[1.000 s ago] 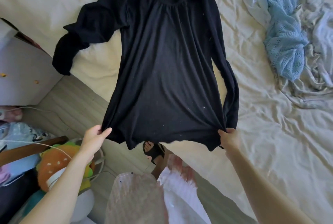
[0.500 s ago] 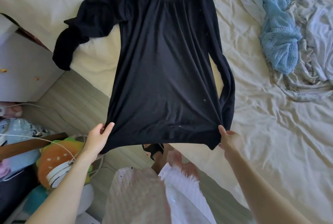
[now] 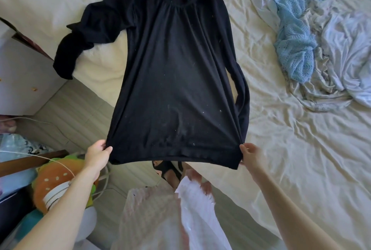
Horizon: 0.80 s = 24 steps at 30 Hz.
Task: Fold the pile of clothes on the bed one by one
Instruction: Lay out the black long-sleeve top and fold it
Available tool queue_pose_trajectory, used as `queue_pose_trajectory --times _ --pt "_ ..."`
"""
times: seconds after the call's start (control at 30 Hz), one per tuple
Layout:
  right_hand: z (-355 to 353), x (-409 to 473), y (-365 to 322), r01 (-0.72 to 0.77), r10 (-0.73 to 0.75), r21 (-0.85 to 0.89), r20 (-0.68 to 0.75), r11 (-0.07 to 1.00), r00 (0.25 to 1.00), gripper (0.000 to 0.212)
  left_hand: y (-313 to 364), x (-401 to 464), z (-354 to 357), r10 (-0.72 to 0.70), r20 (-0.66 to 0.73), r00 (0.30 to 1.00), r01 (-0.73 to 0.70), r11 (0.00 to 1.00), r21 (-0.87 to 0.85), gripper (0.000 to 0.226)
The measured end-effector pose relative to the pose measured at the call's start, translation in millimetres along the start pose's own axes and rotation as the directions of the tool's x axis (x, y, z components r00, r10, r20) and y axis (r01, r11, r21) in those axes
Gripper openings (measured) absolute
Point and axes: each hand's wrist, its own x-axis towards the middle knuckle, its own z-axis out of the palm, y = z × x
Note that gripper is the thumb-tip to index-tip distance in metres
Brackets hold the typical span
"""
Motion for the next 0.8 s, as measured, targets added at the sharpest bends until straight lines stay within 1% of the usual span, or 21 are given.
queue_pose_trajectory --times 0.03,0.07,0.13,0.2,0.27,0.33,0.4,0.47,0.53,0.6,0.63,0.7,0.73,0.8 --pt "0 3 -2 0.003 -0.002 -0.065 0.018 0.998 1.0 0.017 3 -1 6 -0.015 0.023 1.0 0.015 0.999 0.039 0.036" --pt "0 6 -4 -0.003 0.006 -0.093 0.027 0.996 1.0 0.017 8 -4 12 -0.026 0.055 0.998 0.021 0.995 0.099 0.039" --pt "-3 13 -13 0.002 -0.001 -0.131 0.007 0.991 1.0 0.02 22 -11 24 -0.007 0.114 0.993 -0.019 0.974 0.227 0.042" --pt "-8 24 -27 0.065 -0.071 -0.177 -0.026 0.982 0.997 0.025 43 -19 39 0.084 0.162 0.983 -0.128 0.952 0.279 0.044" --pt "-12 37 -48 0.134 -0.149 -0.229 -0.05 0.964 0.988 0.027 69 -27 56 0.228 0.194 0.954 -0.277 0.917 0.287 0.045" --pt "-16 57 -74 0.211 -0.242 -0.274 -0.084 0.938 0.967 0.03 98 -31 76 0.39 0.202 0.898 -0.437 0.838 0.327 0.045" --pt "-17 83 -104 0.296 -0.338 -0.308 -0.095 0.904 0.936 0.034 129 -31 96 0.514 0.221 0.829 -0.558 0.728 0.399 0.045" --pt "-14 108 -138 0.379 -0.416 -0.338 -0.043 0.862 0.908 0.041 159 -27 117 0.596 0.252 0.762 -0.637 0.624 0.453 0.047" --pt "-4 138 -177 0.429 -0.45 -0.318 0.007 0.845 0.893 0.051 186 -17 138 0.643 0.287 0.71 -0.682 0.526 0.508 0.048" --pt "8 159 -215 0.426 -0.432 -0.248 0.036 0.87 0.901 0.066 205 -9 151 0.668 0.322 0.671 -0.705 0.441 0.555 0.05" --pt "15 172 -235 0.411 -0.411 -0.217 0.049 0.885 0.91 0.072 215 -2 160 0.673 0.33 0.662 -0.705 0.412 0.577 0.051" --pt "29 195 -271 0.363 -0.358 -0.166 0.063 0.917 0.932 0.078 234 12 174 0.679 0.337 0.652 -0.698 0.365 0.616 0.054" --pt "34 204 -284 0.323 -0.315 -0.128 0.079 0.938 0.946 0.075 241 18 179 0.681 0.344 0.647 -0.695 0.341 0.632 0.055" --pt "42 220 -305 0.199 -0.199 0.019 0.165 0.98 0.966 0.055 254 27 189 0.695 0.35 0.628 -0.695 0.297 0.655 0.056"
